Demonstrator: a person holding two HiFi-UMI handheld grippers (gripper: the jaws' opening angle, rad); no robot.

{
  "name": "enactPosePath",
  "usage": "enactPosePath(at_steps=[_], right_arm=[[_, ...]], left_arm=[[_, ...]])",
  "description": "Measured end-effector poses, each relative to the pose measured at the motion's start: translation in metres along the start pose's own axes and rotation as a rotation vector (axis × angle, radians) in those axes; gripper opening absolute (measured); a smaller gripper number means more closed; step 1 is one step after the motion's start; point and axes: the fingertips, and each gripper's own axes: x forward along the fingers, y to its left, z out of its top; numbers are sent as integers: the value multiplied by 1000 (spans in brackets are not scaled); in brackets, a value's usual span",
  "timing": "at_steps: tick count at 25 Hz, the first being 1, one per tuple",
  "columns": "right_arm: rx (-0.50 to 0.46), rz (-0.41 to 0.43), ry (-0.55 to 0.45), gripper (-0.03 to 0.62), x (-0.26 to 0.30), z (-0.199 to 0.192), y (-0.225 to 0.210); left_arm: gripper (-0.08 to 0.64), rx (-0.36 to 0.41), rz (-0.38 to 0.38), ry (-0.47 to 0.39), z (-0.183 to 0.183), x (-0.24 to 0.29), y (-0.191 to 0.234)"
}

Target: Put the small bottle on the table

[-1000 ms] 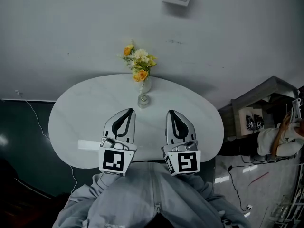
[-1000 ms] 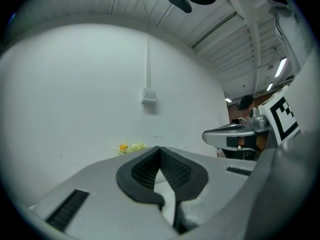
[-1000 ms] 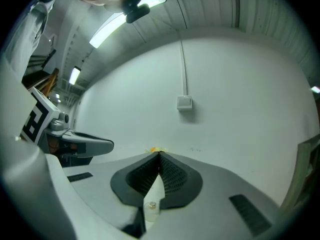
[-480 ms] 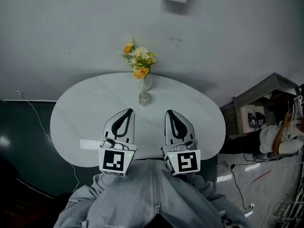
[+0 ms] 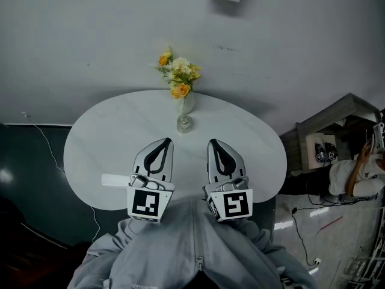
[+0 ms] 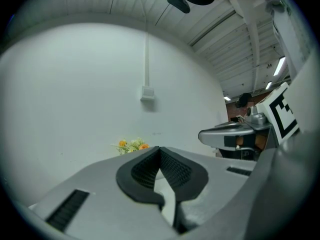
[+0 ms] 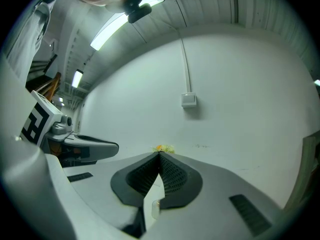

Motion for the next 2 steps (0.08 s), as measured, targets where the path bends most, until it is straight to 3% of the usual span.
enactPosePath(at_steps=[2], right_arm=[[3,2,5,26,2,-3,0]], left_arm=[[8,6,-6,-6,0,3,0]])
